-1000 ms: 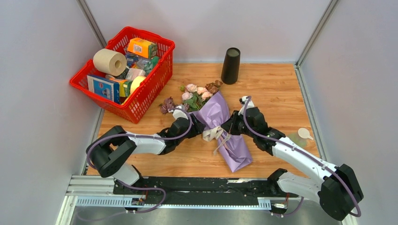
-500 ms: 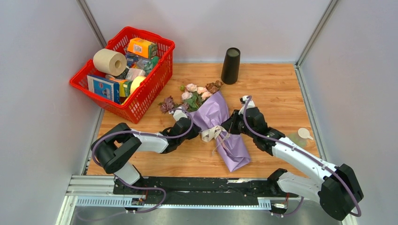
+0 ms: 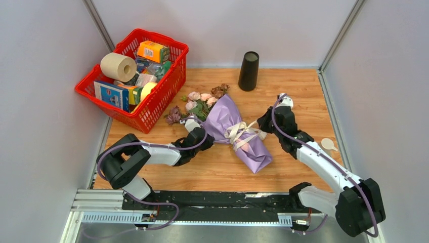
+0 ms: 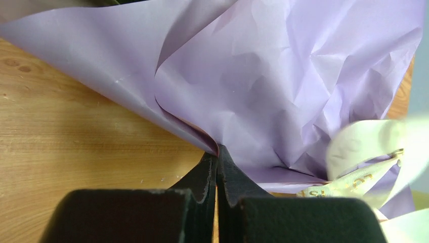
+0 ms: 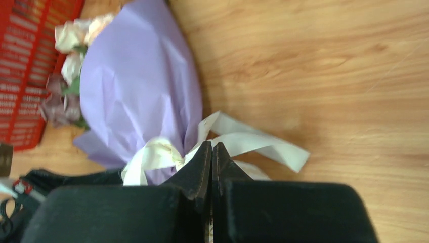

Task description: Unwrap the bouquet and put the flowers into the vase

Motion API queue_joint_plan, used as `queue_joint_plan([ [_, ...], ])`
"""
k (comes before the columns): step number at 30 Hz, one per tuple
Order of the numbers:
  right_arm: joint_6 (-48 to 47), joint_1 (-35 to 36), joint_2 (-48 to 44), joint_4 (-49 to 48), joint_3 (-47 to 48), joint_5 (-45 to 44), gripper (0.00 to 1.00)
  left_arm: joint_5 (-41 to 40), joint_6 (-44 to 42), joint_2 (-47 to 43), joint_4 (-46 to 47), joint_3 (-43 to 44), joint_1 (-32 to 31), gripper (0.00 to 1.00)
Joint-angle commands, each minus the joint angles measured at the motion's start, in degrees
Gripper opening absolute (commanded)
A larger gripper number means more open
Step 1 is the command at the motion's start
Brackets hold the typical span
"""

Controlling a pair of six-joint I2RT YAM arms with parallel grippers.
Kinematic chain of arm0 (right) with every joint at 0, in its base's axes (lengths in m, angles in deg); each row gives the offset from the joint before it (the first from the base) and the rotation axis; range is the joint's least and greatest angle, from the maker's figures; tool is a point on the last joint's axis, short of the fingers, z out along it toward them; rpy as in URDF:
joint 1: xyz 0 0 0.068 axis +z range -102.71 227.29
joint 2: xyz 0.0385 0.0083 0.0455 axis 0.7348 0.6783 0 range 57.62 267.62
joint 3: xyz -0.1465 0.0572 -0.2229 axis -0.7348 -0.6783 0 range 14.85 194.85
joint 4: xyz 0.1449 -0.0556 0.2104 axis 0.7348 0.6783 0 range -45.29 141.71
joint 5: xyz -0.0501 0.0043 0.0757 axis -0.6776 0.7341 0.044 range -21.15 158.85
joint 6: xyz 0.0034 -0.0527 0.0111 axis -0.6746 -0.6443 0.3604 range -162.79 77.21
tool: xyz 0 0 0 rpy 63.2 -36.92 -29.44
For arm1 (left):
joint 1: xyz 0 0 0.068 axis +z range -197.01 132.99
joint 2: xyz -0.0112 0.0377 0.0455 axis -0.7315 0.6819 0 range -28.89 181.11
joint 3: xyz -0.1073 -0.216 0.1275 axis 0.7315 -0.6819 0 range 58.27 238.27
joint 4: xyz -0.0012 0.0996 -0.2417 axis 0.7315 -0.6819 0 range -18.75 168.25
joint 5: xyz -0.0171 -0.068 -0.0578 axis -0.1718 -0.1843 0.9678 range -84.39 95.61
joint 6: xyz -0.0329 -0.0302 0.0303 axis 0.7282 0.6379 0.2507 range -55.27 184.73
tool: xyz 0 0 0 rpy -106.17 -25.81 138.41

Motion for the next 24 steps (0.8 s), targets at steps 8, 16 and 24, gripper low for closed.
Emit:
queue_joint_plan([
  [8,-4.44,-13.11,-3.48,0.97,4.69,-2.44,0.0,-2.8,-2.46,-1.34,-3.86,-0.49,-0.18,0.0],
  [16,-4.45,-19.01,-2.96,1.77,9.6,-4.89,0.0,-2.89,-2.9,-1.6,-3.77,-0.75,-0.18,0.0],
  [24,-4.97,-24.37,5.21,-2.89,20.23,-10.44,0.0,-1.74,-3.51,-1.16,-1.05,-1.45,-0.18,0.0],
])
